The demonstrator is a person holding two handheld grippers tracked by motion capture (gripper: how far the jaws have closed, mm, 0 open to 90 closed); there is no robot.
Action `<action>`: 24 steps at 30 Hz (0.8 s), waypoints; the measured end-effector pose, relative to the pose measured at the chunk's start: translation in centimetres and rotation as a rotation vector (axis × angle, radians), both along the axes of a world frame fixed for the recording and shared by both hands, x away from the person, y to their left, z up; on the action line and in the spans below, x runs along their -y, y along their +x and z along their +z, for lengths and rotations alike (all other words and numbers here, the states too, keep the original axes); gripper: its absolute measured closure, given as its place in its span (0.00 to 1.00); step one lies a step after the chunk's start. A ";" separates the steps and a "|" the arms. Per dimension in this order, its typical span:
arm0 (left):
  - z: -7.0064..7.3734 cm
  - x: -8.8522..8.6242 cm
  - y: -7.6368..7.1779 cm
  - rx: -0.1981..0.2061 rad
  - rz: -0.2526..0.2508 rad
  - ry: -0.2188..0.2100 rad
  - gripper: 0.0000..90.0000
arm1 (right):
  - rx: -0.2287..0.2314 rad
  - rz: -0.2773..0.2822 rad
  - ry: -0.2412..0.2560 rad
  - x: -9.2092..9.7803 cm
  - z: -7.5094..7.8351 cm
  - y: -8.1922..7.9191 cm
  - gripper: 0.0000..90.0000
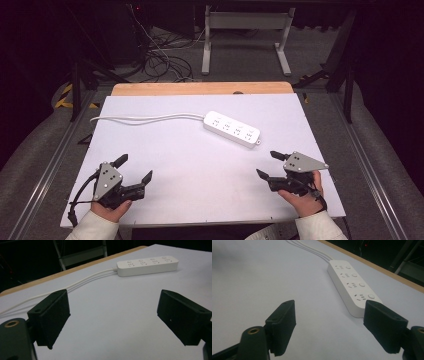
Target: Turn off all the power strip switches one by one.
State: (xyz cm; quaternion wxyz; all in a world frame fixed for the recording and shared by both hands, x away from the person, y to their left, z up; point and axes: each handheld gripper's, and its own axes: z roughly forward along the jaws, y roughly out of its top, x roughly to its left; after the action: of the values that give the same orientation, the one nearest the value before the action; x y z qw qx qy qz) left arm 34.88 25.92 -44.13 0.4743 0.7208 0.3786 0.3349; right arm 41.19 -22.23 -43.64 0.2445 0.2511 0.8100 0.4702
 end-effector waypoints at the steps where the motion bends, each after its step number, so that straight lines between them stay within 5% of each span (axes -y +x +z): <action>1: 0.1 -0.1 0.0 -0.005 -0.005 -0.017 0.13 | 0.002 -0.001 -0.001 0.0 0.0 0.0 0.30; 4: 0.2 -0.3 0.1 -0.024 -0.005 -0.050 0.13 | 0.003 0.005 -0.007 -0.2 0.1 0.0 0.30; 11: 0.1 0.1 -0.2 0.018 0.005 0.010 0.14 | 0.004 0.016 -0.009 -0.3 0.2 0.0 0.30; 16: 0.4 0.2 -0.3 -0.010 -0.001 0.008 0.14 | 0.014 0.018 -0.022 -0.5 0.3 -0.1 0.33; 24: 0.4 0.2 -0.3 -0.006 0.000 0.016 0.14 | -0.006 0.043 -0.043 -1.4 1.4 0.9 0.49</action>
State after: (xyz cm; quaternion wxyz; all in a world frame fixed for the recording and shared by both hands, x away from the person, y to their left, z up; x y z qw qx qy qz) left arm 34.57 25.68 -43.76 0.4673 0.7257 0.3773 0.3357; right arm 42.04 -20.83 -42.19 0.2370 0.2296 0.8260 0.4570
